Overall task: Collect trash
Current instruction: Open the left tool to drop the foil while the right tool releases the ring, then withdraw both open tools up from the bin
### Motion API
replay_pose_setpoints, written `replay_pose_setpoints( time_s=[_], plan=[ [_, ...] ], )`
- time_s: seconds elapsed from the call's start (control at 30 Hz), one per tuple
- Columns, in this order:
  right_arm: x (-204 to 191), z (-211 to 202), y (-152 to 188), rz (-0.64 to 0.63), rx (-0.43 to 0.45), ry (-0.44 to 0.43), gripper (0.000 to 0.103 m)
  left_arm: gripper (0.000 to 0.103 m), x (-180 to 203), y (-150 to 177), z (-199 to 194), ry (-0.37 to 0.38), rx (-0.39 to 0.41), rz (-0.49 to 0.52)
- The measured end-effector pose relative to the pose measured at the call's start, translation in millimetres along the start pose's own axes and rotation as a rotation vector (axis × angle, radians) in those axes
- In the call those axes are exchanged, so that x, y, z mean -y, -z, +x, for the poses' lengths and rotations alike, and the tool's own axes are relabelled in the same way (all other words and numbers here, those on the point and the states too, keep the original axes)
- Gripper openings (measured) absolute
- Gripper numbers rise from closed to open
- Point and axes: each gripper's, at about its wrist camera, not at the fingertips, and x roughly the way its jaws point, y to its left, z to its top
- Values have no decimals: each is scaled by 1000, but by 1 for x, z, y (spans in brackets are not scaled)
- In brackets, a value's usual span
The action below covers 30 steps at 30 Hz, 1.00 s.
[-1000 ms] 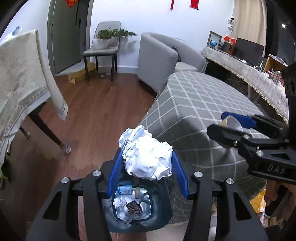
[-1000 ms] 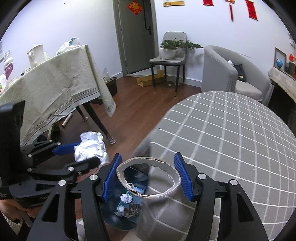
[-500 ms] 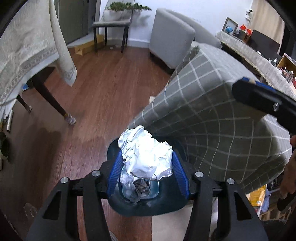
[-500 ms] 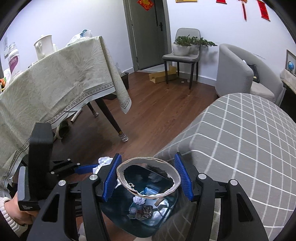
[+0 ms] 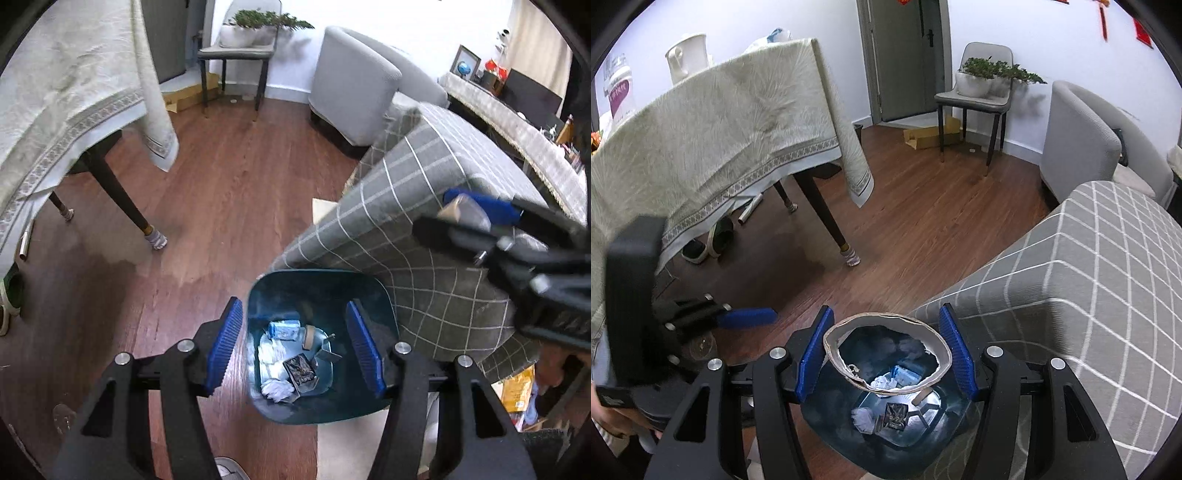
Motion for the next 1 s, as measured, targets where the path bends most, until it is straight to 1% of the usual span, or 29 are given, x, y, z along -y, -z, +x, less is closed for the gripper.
replay_pose_setpoints(
  time_s=[0.1,0.2,0.27,0.47,0.53,0.63,0.7,0.73,0.77,0.8,0.83,1.0],
  plan=[
    [-1,10,3,0,-28,-1,60,54,-9,-2,-12,-5,40,-19],
    [-2,21,8,13,-66,-16,60,50,-12,-4,-21,-18,78,-14],
    [-4,30,11,19,-92,-26,60,47,-14,-5,-30,-12,105,-16],
    [-11,48,21,2,-153,-21,60,41,-17,-14,-46,-1,151,-21],
    [-12,55,24,-3,-172,-18,60,35,-17,-15,-51,1,166,-24],
    [-15,63,31,-14,-201,-19,60,34,-13,-18,-56,-9,188,-3],
    [-17,68,37,-20,-220,-19,60,34,-10,-19,-61,1,202,9],
    [-18,71,39,-26,-230,-17,61,34,-8,-19,-62,5,208,13],
    [-17,72,41,-31,-239,-14,65,34,-6,-20,-64,7,217,21],
    [-16,72,43,-35,-244,-10,75,34,-3,-21,-67,6,226,31],
    [-15,72,45,-35,-246,-6,77,34,-1,-21,-68,5,231,37],
    [-11,60,45,-20,-228,-4,77,34,5,-23,-75,3,250,41]
  ],
)
